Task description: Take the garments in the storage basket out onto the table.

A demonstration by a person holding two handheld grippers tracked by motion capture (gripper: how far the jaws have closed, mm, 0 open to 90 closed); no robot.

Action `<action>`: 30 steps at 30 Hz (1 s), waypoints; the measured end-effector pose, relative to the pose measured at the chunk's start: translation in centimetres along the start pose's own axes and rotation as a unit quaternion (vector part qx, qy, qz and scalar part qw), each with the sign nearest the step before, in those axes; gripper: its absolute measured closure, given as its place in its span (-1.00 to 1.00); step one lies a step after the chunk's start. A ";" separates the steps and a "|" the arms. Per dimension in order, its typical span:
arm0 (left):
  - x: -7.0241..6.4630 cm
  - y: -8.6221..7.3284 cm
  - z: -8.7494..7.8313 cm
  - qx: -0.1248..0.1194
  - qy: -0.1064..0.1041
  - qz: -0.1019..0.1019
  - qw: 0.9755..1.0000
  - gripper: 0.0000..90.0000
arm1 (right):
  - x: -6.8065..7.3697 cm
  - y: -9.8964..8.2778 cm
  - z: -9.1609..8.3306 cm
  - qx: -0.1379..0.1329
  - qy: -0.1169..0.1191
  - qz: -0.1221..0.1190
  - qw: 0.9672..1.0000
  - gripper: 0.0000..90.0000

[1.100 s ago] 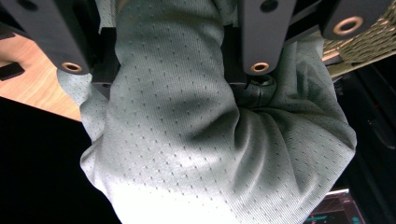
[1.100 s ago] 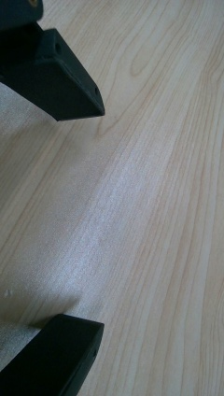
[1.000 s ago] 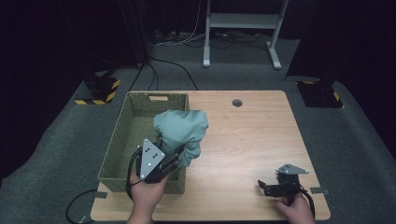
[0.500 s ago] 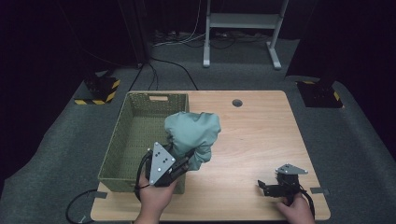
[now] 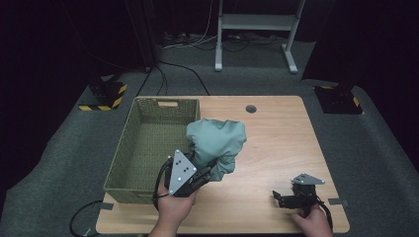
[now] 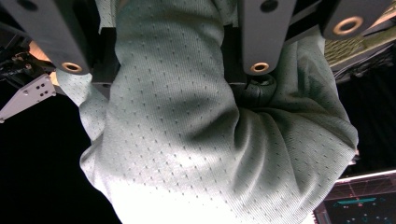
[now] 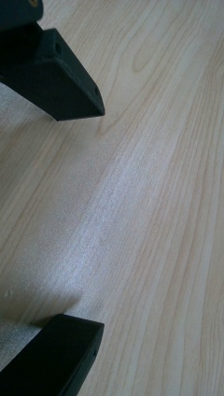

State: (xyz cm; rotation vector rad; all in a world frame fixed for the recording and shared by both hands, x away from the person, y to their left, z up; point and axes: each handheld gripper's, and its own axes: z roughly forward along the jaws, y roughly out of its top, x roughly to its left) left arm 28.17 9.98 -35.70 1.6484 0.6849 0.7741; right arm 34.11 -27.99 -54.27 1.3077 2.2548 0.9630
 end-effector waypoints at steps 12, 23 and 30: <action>-0.9 0.1 2.0 0.001 -0.034 -0.003 0.999 0.24 | 0.1 0.0 0.0 0.002 -0.004 -0.003 1.000 -1.00; -1.5 -0.1 4.2 0.003 -0.054 -0.011 0.998 0.23 | 0.1 0.0 0.1 0.003 -0.012 -0.001 1.000 -1.00; -2.4 -0.5 5.7 0.012 -0.069 -0.009 0.998 0.23 | 0.1 0.0 0.0 0.003 -0.013 0.004 1.000 -1.00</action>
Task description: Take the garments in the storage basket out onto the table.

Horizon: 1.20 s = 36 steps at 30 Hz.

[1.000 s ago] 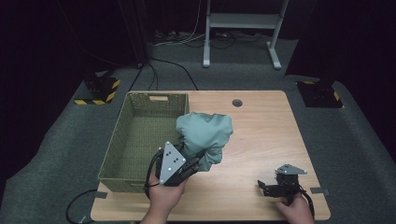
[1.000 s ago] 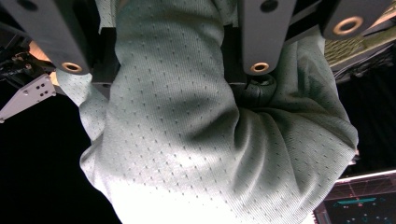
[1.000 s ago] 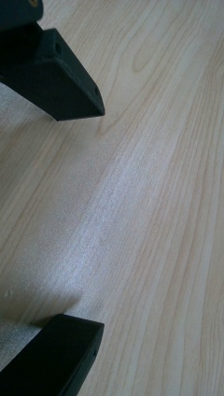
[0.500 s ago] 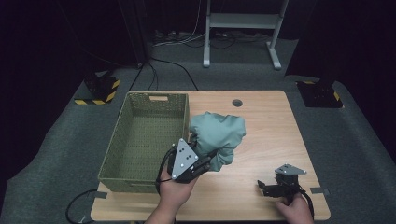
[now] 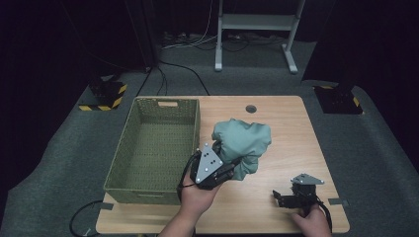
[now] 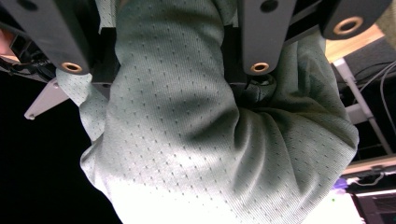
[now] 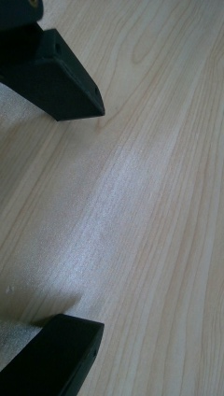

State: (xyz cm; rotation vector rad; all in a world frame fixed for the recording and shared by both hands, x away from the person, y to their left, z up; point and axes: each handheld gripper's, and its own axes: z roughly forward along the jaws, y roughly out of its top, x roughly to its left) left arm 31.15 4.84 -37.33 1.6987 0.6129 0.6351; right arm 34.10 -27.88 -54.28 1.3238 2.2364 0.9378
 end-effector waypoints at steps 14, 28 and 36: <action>-2.0 -1.3 3.8 0.032 -0.029 0.000 0.999 0.23 | 0.0 0.0 0.0 0.000 -0.003 0.002 1.000 -1.00; -1.6 -2.1 6.5 0.048 -0.027 -0.019 0.998 0.23 | -0.1 0.0 0.0 -0.002 -0.001 0.006 1.000 -1.00; -1.3 -2.9 6.8 0.062 -0.029 -0.019 0.997 0.23 | -0.1 0.0 0.0 -0.002 0.000 0.007 1.000 -1.00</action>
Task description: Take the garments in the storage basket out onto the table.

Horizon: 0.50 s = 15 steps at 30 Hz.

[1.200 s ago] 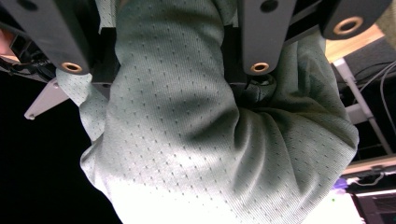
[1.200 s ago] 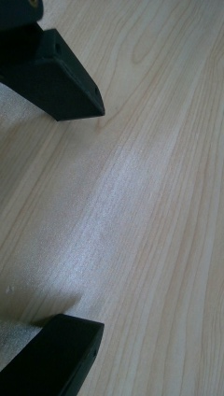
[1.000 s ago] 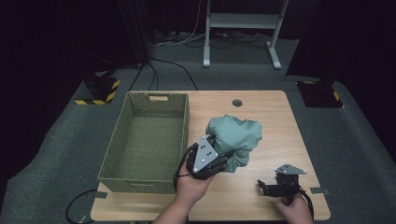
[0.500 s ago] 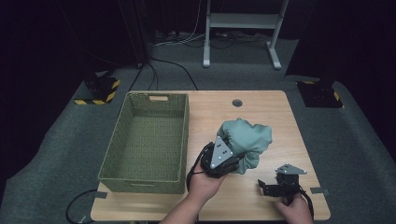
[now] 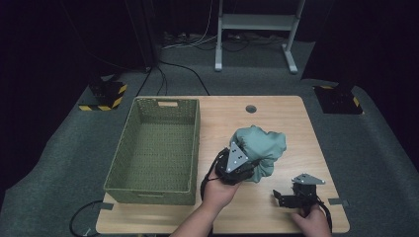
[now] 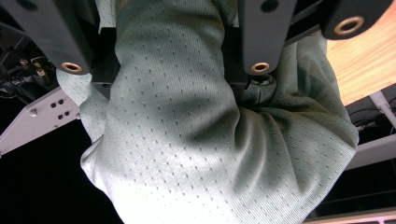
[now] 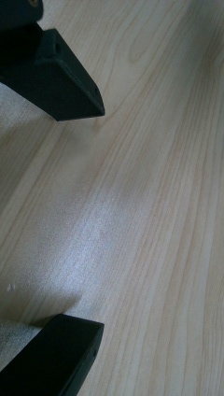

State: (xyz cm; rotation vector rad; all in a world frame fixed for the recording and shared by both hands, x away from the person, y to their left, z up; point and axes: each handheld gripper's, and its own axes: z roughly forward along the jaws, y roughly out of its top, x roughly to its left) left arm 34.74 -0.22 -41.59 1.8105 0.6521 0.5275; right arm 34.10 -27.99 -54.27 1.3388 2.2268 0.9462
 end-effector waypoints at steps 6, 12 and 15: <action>0.4 -0.9 0.3 0.010 -0.003 -0.014 1.000 0.23 | 0.0 0.0 0.0 -0.001 0.002 0.001 1.000 -1.00; 0.6 -1.9 1.1 0.022 -0.006 -0.027 0.999 0.22 | -0.1 0.0 0.0 -0.002 0.002 0.002 1.000 -1.00; 0.7 -2.6 1.6 0.033 -0.006 -0.031 0.999 0.23 | -0.1 0.0 0.0 -0.003 0.005 0.006 1.000 -1.00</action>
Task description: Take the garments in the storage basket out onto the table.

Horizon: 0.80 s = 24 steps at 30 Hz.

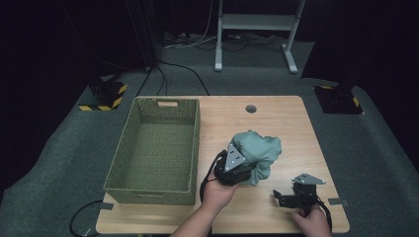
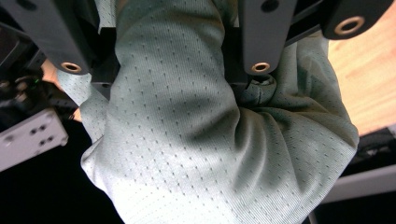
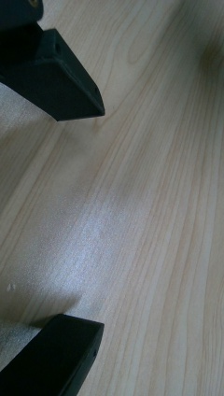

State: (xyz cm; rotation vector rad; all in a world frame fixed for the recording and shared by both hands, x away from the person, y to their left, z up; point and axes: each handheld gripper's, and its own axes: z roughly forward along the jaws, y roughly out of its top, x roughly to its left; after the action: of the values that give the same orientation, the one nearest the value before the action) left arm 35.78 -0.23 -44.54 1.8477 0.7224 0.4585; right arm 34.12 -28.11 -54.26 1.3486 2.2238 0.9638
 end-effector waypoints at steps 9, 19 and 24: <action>0.5 -1.5 1.4 0.021 -0.005 -0.021 1.000 0.22 | -0.1 0.0 0.0 -0.001 0.001 0.002 1.000 -1.00; 0.8 -2.4 2.3 0.038 -0.002 -0.027 0.999 0.22 | 0.0 0.0 0.0 0.000 -0.003 0.001 1.000 -1.00; 0.7 -2.8 2.8 0.052 0.000 -0.025 0.998 0.22 | 0.0 0.0 0.0 0.000 -0.004 0.001 1.000 -1.00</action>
State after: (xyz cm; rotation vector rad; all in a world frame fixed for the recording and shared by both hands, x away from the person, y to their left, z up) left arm 37.30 -0.96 -48.19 1.9225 0.8035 0.3948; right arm 34.12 -28.11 -54.26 1.3529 2.2168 0.9564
